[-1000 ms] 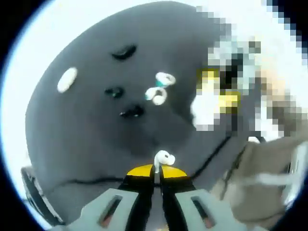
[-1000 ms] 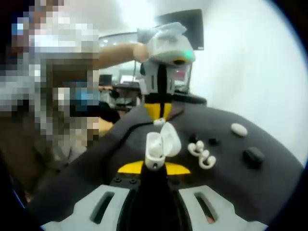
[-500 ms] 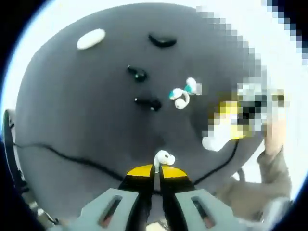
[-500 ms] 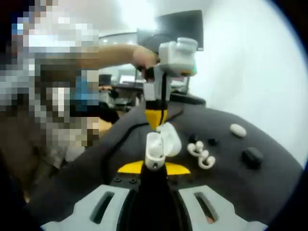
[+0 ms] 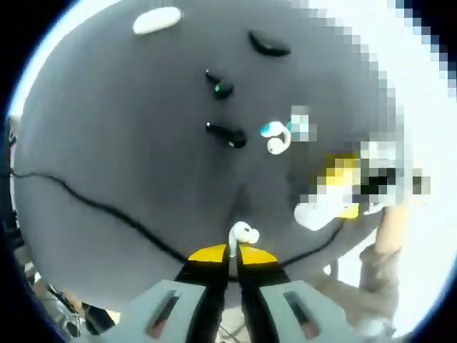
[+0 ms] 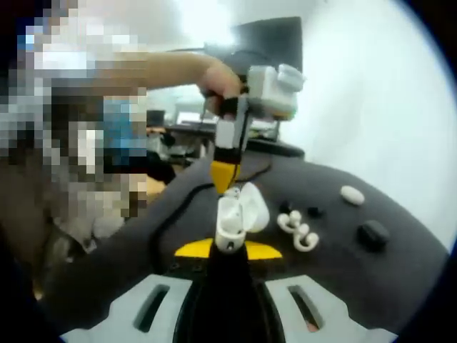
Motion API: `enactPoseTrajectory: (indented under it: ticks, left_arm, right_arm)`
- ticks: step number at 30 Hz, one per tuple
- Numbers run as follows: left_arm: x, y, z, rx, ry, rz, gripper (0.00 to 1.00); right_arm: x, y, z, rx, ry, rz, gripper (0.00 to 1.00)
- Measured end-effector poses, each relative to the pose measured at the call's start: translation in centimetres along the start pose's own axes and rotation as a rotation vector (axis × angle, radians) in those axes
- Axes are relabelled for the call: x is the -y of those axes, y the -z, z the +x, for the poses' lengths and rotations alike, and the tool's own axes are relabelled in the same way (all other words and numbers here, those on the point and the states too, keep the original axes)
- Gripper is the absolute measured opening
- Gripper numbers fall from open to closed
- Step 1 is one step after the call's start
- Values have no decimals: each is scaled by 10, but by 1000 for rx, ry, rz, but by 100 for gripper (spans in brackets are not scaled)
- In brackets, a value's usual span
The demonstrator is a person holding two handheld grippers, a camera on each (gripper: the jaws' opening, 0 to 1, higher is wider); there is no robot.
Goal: Pick up three earphones and place each one into its charging case using tactile feedback, ensure that each earphone is properly inserted and securely positioned inside the case.
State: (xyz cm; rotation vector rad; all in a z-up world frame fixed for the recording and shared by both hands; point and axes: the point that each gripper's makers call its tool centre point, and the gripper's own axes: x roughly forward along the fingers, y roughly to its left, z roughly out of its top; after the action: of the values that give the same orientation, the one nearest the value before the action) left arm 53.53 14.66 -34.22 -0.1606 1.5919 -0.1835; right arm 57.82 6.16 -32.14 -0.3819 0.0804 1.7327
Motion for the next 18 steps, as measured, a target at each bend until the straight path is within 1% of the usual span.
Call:
enactPoseTrajectory:
  ticks: [1,4,7,10,12,18]
  left_arm:
    - [1,2,0,-23,2,-29,3]
    - [2,0,-1,-28,1,-25,3]
    - [6,-5,-6,3,20,-41,3]
    - [4,-3,-6,3,14,-53,3]
    - [2,-3,-6,10,10,-47,3]
    - [1,-1,-3,17,32,-52,3]
  right_arm:
    - [0,0,0,0,-1,-1,17]
    - [-1,1,0,1,-4,2,17]
    - [-2,1,0,0,-4,-1,17]
    - [-4,1,0,0,-2,-4,17]
    - [-4,1,0,0,-2,-6,17]
    - [-5,0,1,0,-3,-7,17]
